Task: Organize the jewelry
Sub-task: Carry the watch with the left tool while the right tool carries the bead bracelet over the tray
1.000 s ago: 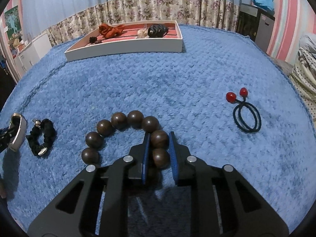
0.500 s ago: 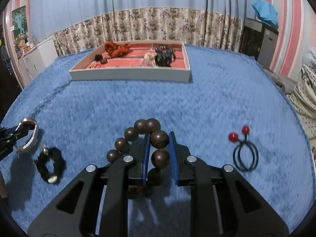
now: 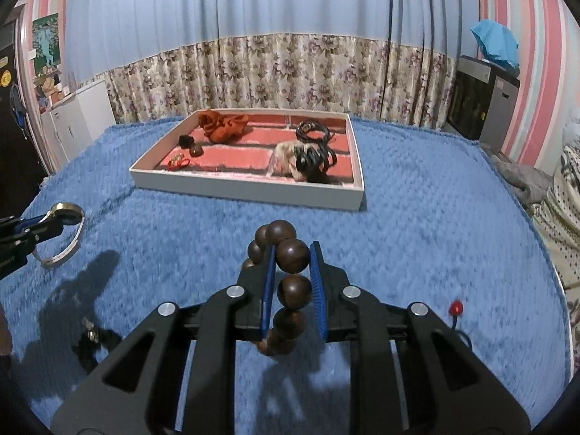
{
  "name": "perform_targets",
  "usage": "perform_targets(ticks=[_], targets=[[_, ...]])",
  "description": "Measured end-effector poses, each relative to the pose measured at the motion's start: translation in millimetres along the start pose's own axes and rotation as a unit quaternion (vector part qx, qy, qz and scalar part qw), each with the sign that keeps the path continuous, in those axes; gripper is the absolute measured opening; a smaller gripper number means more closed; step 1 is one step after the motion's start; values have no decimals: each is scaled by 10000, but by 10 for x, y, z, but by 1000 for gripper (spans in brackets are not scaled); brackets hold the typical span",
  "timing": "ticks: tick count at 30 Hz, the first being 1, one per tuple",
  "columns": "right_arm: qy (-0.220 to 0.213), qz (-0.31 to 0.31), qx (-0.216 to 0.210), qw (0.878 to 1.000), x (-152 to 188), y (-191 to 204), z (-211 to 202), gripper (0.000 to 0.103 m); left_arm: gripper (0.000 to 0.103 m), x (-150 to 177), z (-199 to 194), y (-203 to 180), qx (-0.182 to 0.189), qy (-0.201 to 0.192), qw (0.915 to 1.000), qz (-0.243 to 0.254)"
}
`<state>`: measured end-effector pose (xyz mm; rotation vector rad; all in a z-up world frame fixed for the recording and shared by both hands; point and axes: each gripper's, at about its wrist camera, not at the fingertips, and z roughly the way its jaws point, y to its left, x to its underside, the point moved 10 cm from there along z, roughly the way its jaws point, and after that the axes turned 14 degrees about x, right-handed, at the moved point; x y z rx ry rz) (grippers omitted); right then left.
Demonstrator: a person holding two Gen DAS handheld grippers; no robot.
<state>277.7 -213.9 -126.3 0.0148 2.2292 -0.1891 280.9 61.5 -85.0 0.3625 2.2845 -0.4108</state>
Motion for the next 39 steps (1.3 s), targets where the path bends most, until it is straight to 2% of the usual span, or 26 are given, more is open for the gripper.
perform_targets(ticks=[5, 11, 14, 20, 29, 33, 39], targets=[[-140, 52, -42, 9999, -263, 34, 21, 19, 20, -319, 72, 1, 17, -137, 9999, 5], [-388, 28, -88, 9992, -742, 106, 50, 19, 20, -795, 258, -33, 110, -249, 9996, 57], [-447, 48, -152, 9989, -957, 166, 116, 19, 19, -1002, 491, -27, 210, -196, 9996, -36], [-510, 33, -273, 9983, -1280, 369, 456, 19, 19, -1187, 977, -4, 205, -116, 9997, -63], [80, 58, -108, 9999, -1244, 408, 1322, 19, 19, -1218, 1682, 281, 56, 224, 9993, -297], [211, 45, 11, 9998, -1169, 366, 1514, 19, 19, -1214, 1884, 330, 48, 338, 9989, -315], [459, 148, 130, 9988, -1184, 252, 1794, 20, 20, -1313, 2047, 341, -67, 308, 9993, -192]])
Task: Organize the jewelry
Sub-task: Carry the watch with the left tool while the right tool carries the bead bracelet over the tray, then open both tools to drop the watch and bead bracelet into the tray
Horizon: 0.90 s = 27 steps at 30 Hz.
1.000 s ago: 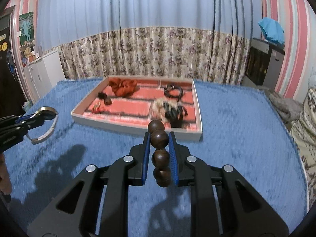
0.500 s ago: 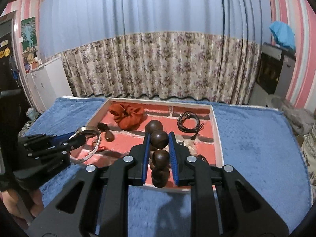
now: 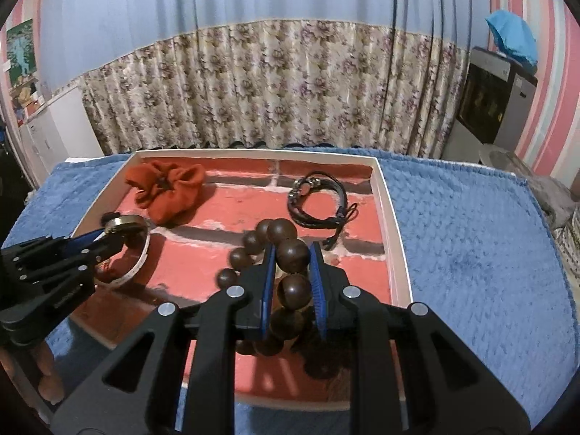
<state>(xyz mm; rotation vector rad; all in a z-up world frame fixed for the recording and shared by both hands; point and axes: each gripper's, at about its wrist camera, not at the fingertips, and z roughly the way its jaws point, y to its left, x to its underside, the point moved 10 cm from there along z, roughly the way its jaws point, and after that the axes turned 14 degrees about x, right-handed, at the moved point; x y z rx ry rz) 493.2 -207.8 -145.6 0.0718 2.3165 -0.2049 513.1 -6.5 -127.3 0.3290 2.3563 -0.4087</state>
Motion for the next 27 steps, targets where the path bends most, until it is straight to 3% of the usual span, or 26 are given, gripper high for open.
perform_targets(ticks=[6, 13, 16, 17, 18, 19, 23, 27], targets=[[264, 37, 106, 9996, 42, -53, 234, 20, 20, -21, 147, 109, -122, 66, 9998, -153], [264, -58, 229, 9994, 114, -72, 311, 20, 23, 35, 222, 221, -283, 170, 9993, -152], [273, -102, 191, 9994, 107, -71, 301, 22, 29, 34, 212, 223, -276, 181, 9993, -158], [248, -119, 190, 9994, 106, -77, 285, 23, 42, 34, 199, 216, -340, 184, 9992, -125], [227, -124, 191, 9995, 100, -84, 273, 26, 58, 31, 177, 215, -411, 161, 9990, -104], [201, -124, 157, 9996, 90, -84, 247, 30, 61, 22, 144, 208, -450, 93, 9989, -83], [74, -117, 27, 9999, 41, -97, 78, 43, 63, 13, 52, 146, -371, 49, 9993, -87], [-225, -90, 64, 9997, -58, -135, -151, 66, 69, -5, -34, 88, -337, -12, 9994, -69]])
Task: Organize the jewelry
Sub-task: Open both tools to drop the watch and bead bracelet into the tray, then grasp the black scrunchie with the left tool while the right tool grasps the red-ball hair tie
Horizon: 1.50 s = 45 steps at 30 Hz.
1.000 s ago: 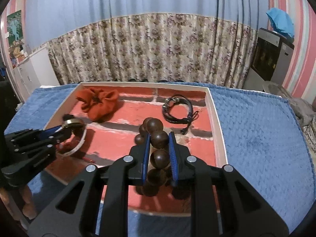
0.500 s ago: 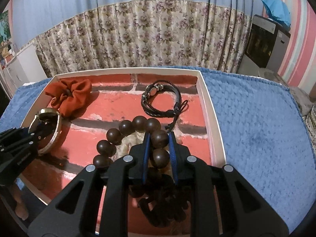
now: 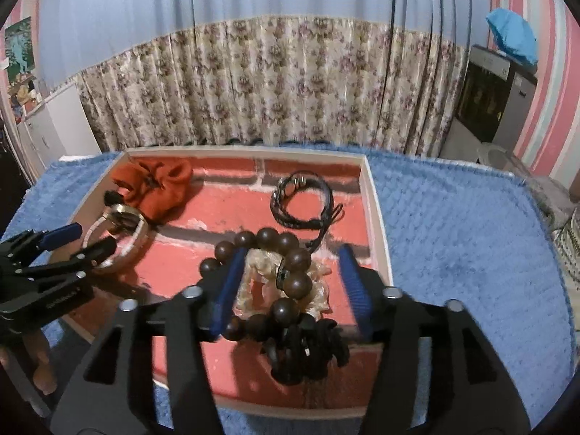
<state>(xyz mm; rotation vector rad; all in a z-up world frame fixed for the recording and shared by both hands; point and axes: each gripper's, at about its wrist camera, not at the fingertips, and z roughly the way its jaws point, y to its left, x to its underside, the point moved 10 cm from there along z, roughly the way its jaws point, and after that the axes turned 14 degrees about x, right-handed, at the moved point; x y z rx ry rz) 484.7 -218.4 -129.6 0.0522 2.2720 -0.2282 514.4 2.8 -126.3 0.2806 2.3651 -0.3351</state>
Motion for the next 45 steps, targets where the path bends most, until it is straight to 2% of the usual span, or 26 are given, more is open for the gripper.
perform_targets(ticks=[2, 4, 6, 13, 17, 23, 26, 30, 38, 41, 45], targets=[[-116, 13, 39, 9999, -41, -40, -85, 76, 78, -17, -83, -44, 18, -58, 10000, 8], [-230, 61, 80, 9997, -80, -99, -182, 91, 85, -44, -208, -83, 58, -164, 9998, 14], [-380, 138, 177, 9990, -107, -183, -294, 99, 90, -70, -352, -106, 66, -279, 9996, -7], [-507, 112, 414, 9978, -42, -426, -560, 99, 90, -43, -791, -174, 76, -499, 9987, -41], [-582, 113, 490, 9970, 70, -582, -780, 99, 90, 46, -1076, -194, -129, -652, 9978, 81], [-661, 127, 468, 9966, 399, -881, -1197, 99, 90, 380, -1450, -284, 56, -645, 9979, -1], [-618, 191, 450, 9969, 649, -1050, -1378, 99, 91, 580, -1634, -456, 307, -678, 9972, -35], [-622, 161, 546, 9964, 960, -1203, -1521, 99, 95, 791, -1851, -695, 305, -816, 9960, 223], [-466, 175, 718, 9962, 1477, -1448, -1626, 99, 97, 1284, -2050, -946, 314, -851, 9956, 242], [-382, 165, 691, 9967, 1625, -1486, -1638, 99, 97, 1445, -2072, -948, 306, -805, 9961, 199], [-273, 116, 955, 9950, 1837, -1616, -1593, 98, 97, 1678, -2073, -871, 274, -682, 9973, 92]])
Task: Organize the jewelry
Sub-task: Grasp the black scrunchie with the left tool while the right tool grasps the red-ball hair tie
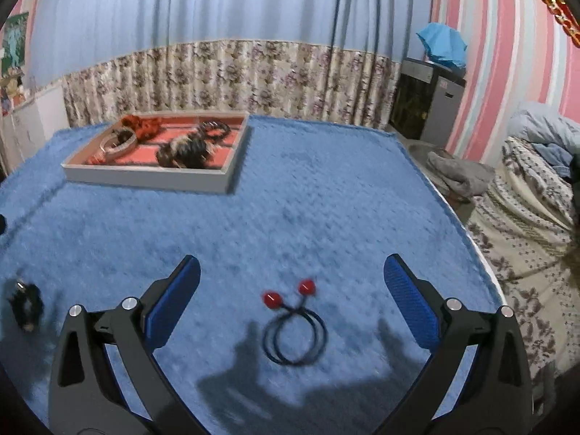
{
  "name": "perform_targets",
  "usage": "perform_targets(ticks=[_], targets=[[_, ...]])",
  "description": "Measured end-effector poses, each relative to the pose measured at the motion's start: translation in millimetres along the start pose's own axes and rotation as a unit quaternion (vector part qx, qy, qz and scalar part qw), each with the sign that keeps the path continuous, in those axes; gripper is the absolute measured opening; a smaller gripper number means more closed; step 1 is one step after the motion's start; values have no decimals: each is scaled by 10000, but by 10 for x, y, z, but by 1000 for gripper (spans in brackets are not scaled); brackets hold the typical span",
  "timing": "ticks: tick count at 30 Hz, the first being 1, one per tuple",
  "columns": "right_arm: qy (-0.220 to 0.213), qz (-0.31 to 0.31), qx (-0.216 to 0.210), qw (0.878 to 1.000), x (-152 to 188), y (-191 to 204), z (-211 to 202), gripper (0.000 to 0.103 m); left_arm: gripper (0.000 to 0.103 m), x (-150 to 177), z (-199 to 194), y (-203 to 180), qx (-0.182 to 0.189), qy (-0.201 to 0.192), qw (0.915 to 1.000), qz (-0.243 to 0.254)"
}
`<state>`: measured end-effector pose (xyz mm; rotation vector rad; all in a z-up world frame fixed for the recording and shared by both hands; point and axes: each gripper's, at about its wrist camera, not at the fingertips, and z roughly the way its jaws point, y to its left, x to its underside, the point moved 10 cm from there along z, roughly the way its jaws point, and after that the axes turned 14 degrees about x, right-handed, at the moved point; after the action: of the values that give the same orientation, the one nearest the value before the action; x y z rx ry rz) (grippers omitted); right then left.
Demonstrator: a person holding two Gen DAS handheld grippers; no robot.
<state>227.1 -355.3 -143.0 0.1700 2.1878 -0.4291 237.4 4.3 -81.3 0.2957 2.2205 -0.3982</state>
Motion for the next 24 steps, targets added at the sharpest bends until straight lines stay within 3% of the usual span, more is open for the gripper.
perform_targets(ticks=[5, 8, 12, 16, 18, 19, 24], targets=[[357, 159, -22, 9992, 248, -116, 155, 97, 97, 267, 27, 147, -77, 237, 9995, -188], [527, 179, 3, 9984, 347, -161, 228, 89, 97, 374, 47, 168, -29, 348, 9991, -245], [727, 207, 41, 9971, 475, -205, 330, 81, 96, 534, 71, 127, 28, 481, 9987, -150], [830, 305, 68, 9961, 548, -236, 388, 80, 96, 698, 71, 93, 78, 574, 9983, -65], [862, 282, 54, 9959, 556, -223, 408, 80, 91, 742, 82, 84, 148, 615, 9980, -89], [863, 261, 49, 9959, 558, -215, 410, 79, 83, 746, 83, 83, 185, 619, 9979, -106], [965, 186, -27, 9952, 574, -167, 449, 69, 63, 795, 147, 64, 355, 776, 9962, -147]])
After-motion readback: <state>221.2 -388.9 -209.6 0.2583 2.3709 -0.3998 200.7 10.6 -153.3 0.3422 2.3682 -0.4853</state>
